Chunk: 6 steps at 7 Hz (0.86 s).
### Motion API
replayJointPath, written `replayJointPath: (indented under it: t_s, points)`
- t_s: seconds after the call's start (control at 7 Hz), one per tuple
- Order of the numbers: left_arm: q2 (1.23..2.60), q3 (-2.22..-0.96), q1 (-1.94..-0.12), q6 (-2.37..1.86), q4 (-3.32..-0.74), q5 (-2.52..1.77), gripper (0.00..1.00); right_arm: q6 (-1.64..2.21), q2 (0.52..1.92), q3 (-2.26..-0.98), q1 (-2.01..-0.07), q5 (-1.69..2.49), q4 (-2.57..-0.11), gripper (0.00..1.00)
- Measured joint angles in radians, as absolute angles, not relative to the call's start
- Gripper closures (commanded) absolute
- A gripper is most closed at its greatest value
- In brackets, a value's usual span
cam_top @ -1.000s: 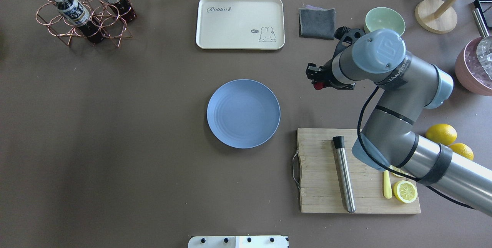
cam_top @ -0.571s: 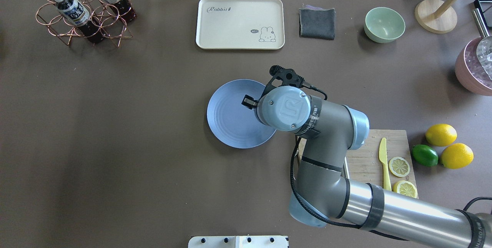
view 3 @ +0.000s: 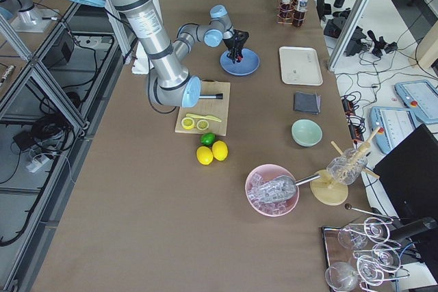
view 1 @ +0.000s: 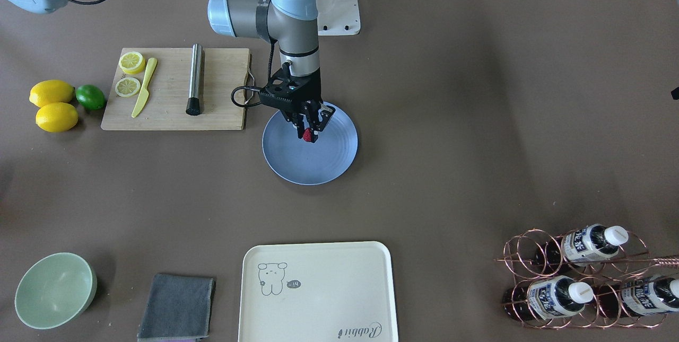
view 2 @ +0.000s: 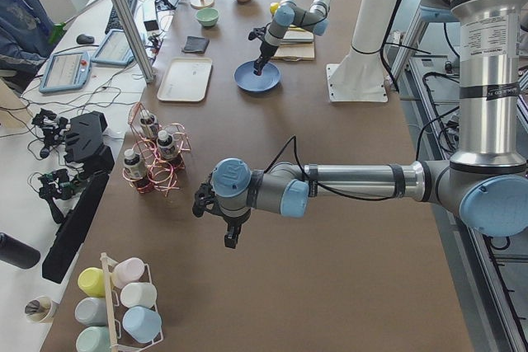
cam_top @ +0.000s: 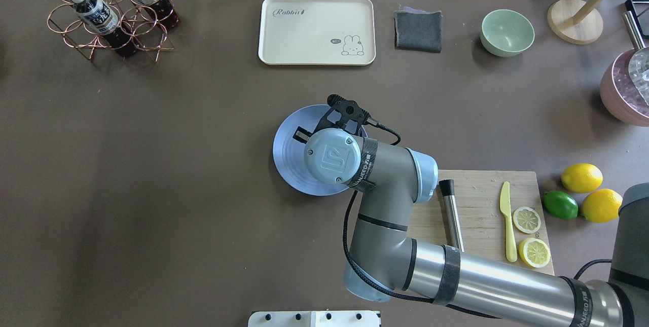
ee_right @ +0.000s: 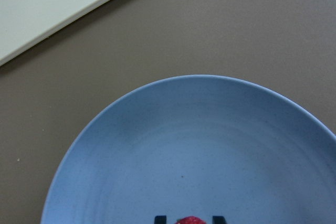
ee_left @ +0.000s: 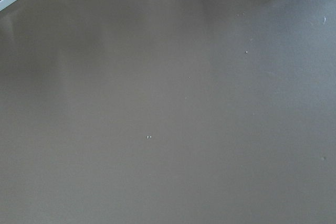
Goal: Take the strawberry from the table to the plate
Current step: 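Open the right gripper to drop the strawberry onto the plate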
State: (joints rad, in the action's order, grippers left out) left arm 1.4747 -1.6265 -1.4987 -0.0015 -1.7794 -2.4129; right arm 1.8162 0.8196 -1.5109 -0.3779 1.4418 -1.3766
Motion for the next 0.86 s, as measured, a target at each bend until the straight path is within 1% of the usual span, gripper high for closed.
replayJointPath:
  t_s: [0.14,0.29,0.71,0.86]
  points:
    - [1.474,-1.627,-1.499,-0.002,-1.779,-2.413,0.02,1.819,0.82,-1.491,-0.373,1.436,-1.346,0.7]
    - [1.474,-1.627,-1.499,-0.002,-1.779,-2.412,0.02,1.82,0.821,-1.481,-0.37,1.431,-1.33,0.01]
    - [1.473,-1.624,-1.499,-0.002,-1.78,-2.41,0.02,1.816,0.818,-1.471,-0.384,1.418,-1.312,0.0]
    - [1.472,-1.623,-1.499,-0.002,-1.78,-2.409,0.02,1.81,0.821,-1.487,-0.405,1.44,-1.32,0.0]
